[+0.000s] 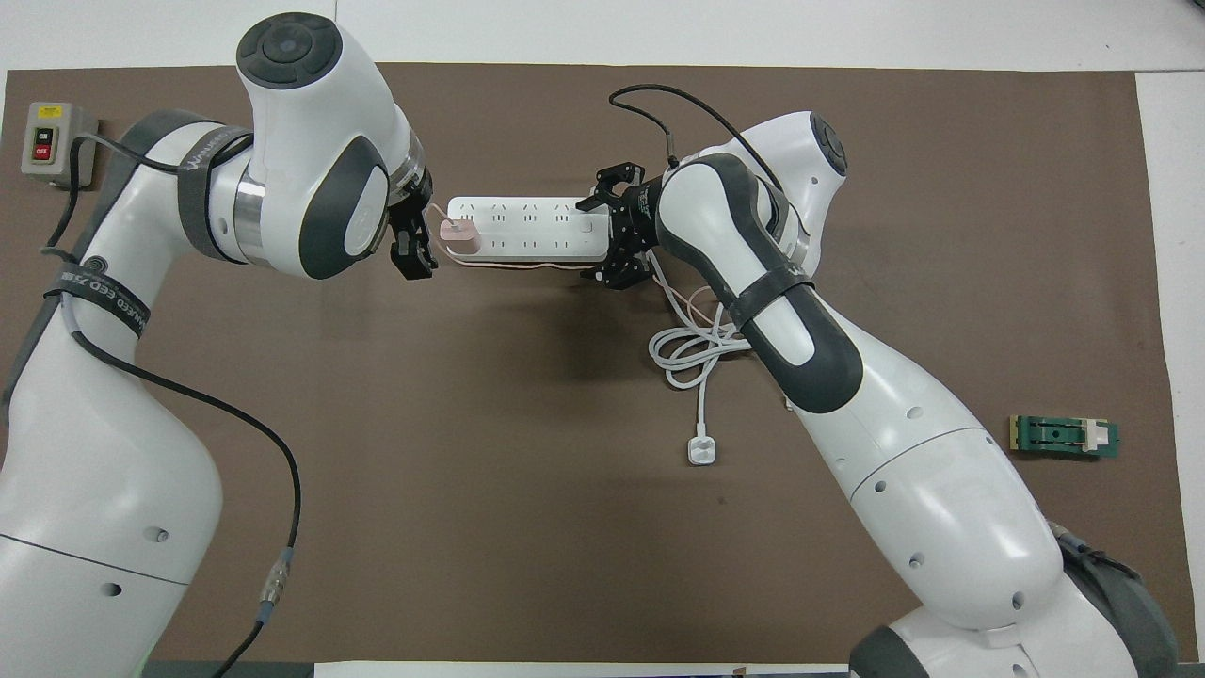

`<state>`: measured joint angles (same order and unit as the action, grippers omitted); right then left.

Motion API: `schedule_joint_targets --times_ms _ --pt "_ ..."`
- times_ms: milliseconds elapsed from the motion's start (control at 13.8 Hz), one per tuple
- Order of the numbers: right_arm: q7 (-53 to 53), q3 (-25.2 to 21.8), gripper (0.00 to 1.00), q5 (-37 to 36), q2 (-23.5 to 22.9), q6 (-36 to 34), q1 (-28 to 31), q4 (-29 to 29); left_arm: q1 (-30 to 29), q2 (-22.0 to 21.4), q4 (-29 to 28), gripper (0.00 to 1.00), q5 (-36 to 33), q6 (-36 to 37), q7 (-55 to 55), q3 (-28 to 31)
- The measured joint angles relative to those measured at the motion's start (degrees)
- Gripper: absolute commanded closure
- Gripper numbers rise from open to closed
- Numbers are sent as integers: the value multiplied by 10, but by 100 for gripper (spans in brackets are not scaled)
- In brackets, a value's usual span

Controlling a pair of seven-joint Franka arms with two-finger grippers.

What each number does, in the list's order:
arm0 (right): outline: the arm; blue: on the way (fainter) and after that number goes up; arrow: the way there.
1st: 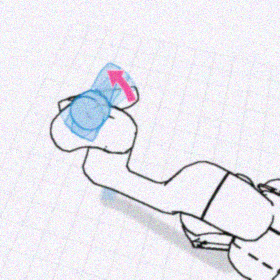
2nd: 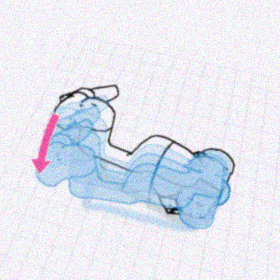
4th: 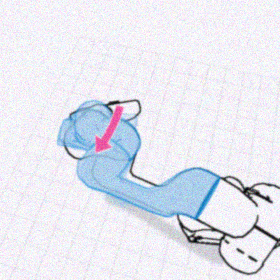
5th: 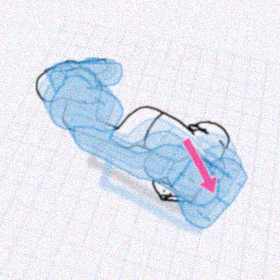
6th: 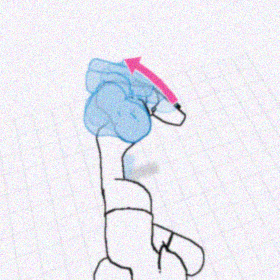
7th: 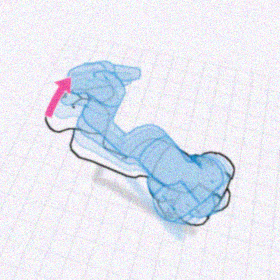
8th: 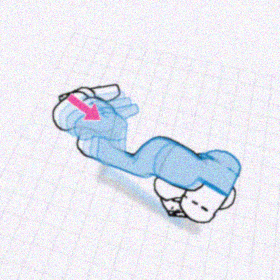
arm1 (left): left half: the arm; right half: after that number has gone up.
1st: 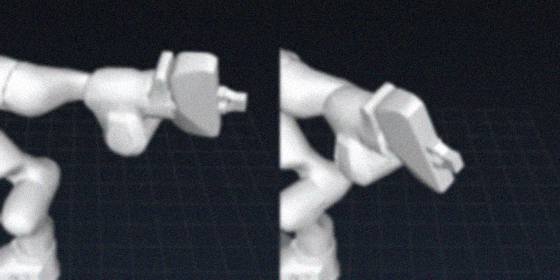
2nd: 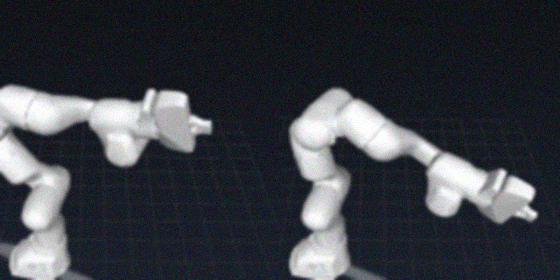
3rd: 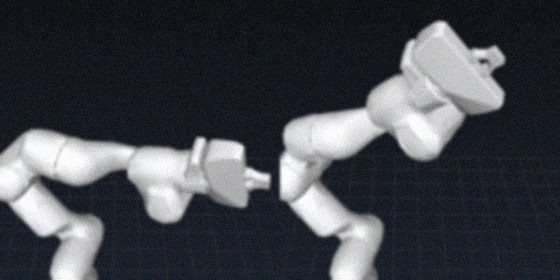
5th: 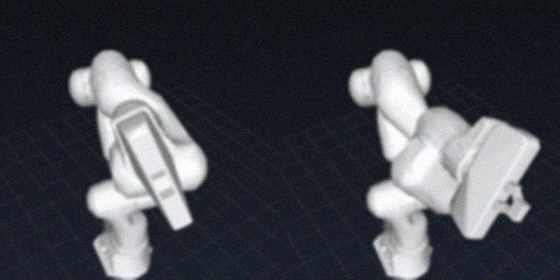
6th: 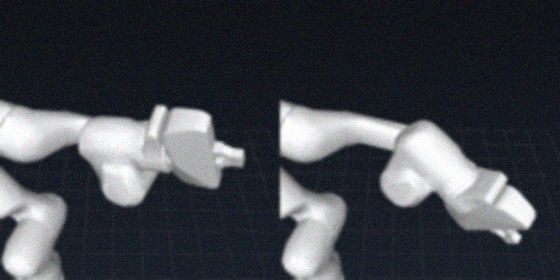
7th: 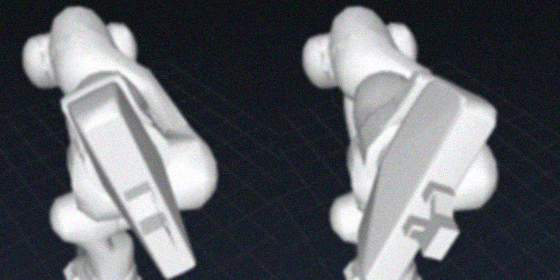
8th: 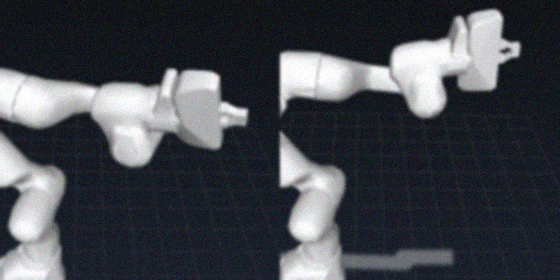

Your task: Unplug charger and place it aside

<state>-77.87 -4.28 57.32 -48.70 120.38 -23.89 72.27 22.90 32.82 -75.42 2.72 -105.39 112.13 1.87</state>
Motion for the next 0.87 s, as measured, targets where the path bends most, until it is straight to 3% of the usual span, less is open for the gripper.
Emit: schedule_joint_targets --times_ms 506,867 --pt "5 -1 0 -4 -26 -1 0 -39 7 29 23 0 5 -17 9 -2" --pt "6 -1 0 -12 -35 -1 0 -53 24 34 -12 2 5 -60 18 -2"
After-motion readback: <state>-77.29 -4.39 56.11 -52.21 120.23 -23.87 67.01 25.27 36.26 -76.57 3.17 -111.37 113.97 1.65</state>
